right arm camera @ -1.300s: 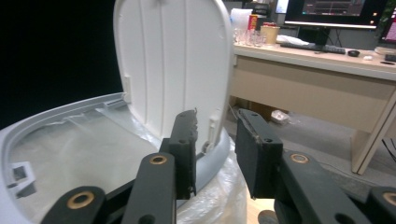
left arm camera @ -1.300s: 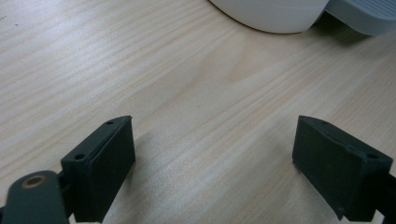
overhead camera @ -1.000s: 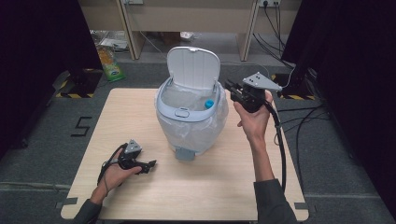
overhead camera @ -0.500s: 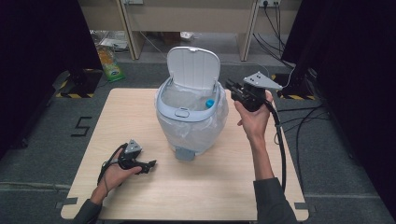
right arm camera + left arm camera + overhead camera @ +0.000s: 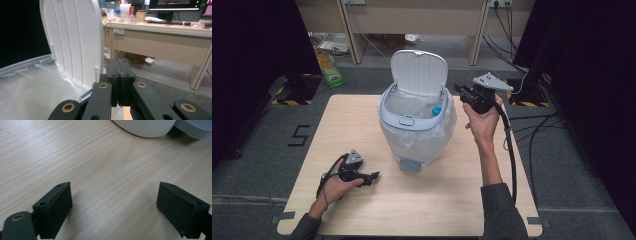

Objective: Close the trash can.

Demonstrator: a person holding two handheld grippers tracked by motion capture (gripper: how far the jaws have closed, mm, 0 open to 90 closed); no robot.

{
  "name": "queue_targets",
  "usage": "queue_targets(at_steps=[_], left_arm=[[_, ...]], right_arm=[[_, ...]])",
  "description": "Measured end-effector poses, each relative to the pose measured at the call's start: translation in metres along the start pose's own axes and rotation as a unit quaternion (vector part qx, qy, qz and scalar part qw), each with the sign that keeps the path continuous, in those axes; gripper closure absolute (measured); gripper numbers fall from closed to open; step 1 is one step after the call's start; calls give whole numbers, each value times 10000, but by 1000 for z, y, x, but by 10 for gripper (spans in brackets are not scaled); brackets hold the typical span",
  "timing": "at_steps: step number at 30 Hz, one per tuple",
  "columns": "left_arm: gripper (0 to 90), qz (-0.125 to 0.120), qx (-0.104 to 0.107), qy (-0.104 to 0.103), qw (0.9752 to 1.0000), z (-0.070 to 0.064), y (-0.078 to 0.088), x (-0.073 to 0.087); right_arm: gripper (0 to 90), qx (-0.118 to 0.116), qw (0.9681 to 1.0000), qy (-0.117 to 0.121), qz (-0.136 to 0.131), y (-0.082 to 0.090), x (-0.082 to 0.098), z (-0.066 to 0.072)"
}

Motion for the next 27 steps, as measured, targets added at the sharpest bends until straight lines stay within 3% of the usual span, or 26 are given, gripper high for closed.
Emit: queue_targets(at_steps=[8, 17, 27], left_arm=[[124, 11, -4, -13, 10000, 0, 0, 0], [124, 6, -8, -13, 10000, 0, 0, 0], [123, -8, -3, 3, 10000, 0, 0, 0]], right_arm=[[899, 48, 9999, -8, 128, -18, 2, -7], [899, -208, 9995, -178, 149, -35, 4, -13], [899, -362, 9991, 35, 212, -39, -6, -8]])
Point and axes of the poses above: each handheld gripper's, and its own axes: y roughly backward along the jaws, x roughly out of its underside, z roughly to its left, the point moved 1 cm from there along -y, roughly forward along the jaws, and after that the axes turned 4 degrees about z, right-handed, at the moved point
